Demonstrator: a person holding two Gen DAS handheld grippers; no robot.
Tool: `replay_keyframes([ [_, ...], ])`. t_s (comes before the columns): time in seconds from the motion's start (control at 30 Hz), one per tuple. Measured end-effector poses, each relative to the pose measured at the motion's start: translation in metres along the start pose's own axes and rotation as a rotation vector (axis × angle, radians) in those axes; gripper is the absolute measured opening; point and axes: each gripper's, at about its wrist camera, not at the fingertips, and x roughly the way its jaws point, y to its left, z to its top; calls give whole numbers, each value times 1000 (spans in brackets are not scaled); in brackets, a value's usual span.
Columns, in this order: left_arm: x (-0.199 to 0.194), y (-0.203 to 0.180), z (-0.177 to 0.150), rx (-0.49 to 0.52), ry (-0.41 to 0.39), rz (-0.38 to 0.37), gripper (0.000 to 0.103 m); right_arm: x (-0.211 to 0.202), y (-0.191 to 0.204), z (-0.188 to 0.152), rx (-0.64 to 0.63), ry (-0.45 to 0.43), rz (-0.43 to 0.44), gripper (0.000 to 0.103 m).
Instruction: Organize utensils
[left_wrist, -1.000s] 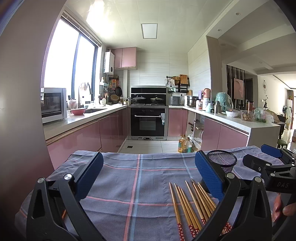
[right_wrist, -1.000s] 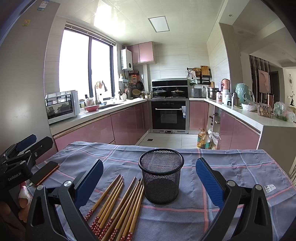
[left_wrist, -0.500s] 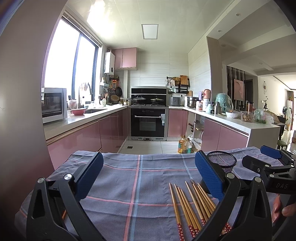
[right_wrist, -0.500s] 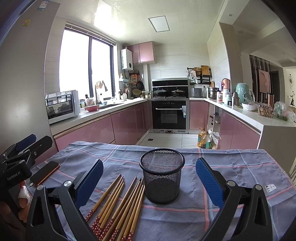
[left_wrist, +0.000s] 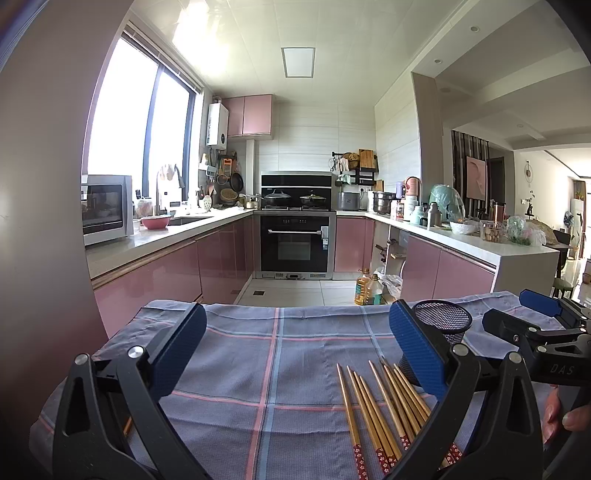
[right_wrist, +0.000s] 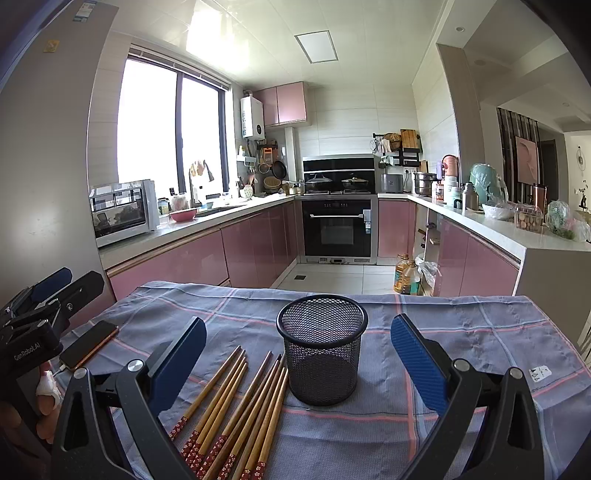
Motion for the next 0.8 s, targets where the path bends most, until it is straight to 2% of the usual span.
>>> replay_keyframes([
  [0.8, 2, -3, -1, 0, 3, -1, 97, 2, -1, 0, 8, -3, 7, 97],
])
